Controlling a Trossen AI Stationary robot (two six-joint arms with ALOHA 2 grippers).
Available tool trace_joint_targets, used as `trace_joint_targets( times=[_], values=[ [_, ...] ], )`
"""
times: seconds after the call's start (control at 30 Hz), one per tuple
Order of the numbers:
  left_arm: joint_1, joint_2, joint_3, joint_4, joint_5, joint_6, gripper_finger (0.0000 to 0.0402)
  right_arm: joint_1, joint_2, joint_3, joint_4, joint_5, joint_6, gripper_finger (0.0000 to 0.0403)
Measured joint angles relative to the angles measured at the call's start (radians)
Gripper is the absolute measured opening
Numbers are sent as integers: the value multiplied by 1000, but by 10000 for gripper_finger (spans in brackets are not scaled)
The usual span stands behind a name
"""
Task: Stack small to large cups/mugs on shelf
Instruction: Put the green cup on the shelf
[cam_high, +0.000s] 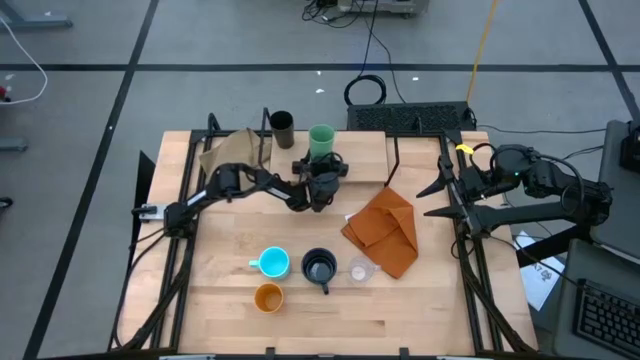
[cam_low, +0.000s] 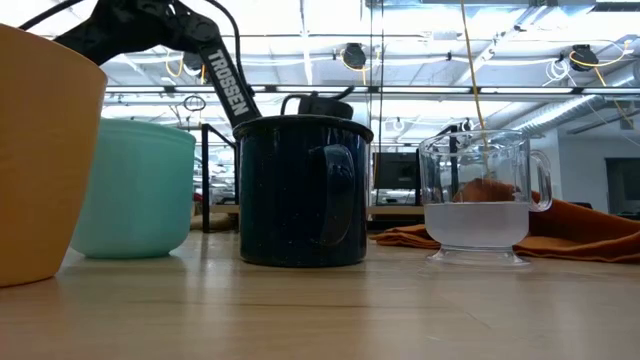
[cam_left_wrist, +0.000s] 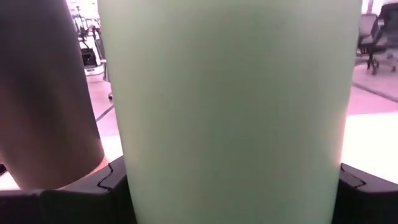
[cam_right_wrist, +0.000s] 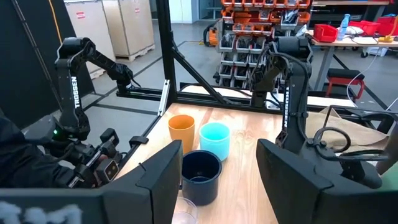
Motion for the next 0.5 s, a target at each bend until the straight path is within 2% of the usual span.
trace_joint_targets(
  times=[0.23,0.5],
  values=[
    [-3,17,0,96,8,73,302,0,0,0,11,0,-3,198],
    [1,17,-1,92,18,78,302,0,0,0,18,0,-3,198]
  ],
)
